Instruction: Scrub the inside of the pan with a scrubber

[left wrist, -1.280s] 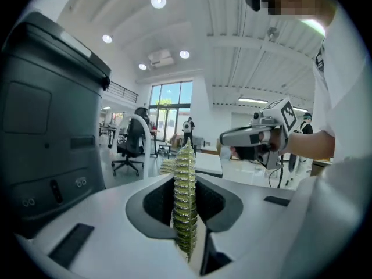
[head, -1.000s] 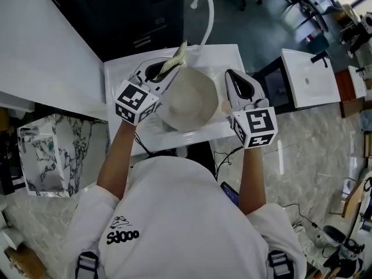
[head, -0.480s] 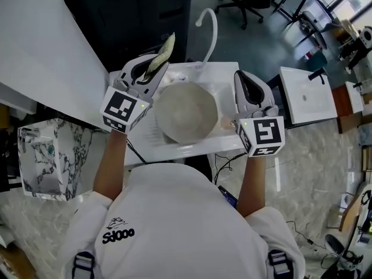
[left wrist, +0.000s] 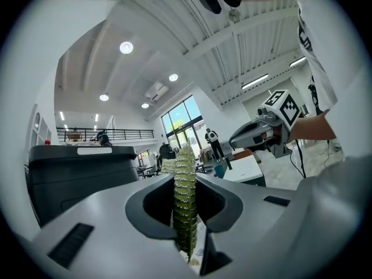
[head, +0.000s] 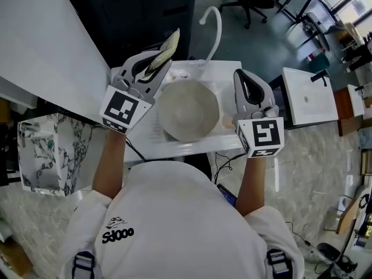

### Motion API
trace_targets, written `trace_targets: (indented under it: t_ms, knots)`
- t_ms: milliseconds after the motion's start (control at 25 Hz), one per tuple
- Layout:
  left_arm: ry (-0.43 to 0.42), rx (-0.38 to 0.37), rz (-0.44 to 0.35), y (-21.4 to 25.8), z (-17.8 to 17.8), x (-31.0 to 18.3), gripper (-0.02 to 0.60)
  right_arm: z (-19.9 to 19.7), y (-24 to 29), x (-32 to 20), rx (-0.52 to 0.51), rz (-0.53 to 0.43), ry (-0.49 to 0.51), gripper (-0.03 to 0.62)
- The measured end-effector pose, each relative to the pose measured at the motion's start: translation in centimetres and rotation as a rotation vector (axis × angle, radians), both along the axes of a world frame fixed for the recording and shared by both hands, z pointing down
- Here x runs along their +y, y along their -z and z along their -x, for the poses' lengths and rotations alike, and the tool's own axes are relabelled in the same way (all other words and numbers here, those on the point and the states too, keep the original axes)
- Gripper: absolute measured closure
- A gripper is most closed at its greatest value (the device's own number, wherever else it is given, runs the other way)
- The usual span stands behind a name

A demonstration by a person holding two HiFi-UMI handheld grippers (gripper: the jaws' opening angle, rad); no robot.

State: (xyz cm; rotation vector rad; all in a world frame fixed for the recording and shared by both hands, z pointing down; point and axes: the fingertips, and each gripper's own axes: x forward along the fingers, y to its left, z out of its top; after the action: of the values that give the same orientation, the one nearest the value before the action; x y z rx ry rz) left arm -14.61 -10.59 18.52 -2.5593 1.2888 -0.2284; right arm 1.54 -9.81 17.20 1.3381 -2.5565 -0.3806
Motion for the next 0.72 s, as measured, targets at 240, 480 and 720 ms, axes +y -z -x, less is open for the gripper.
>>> trace_targets:
  t_ms: [240,480,720]
  knots:
    - [0.006,0.003,0.008,-0.16,0.07,0.03,0.515,-0.03,-0.77,-0.01,0.007,0.014,-0.001,0.585]
    - [0.008,0.005,0.015,-0.35,0.07,-0.01,0.515,-0.19,-0.78,0.03,0.011,0.012,-0.006,0.585]
    - [0.002,0.011,0.015,-0.30,-0.05,0.18,0.514,-0.22,-1.03,0.07,-0.001,0.011,-0.005,0.585]
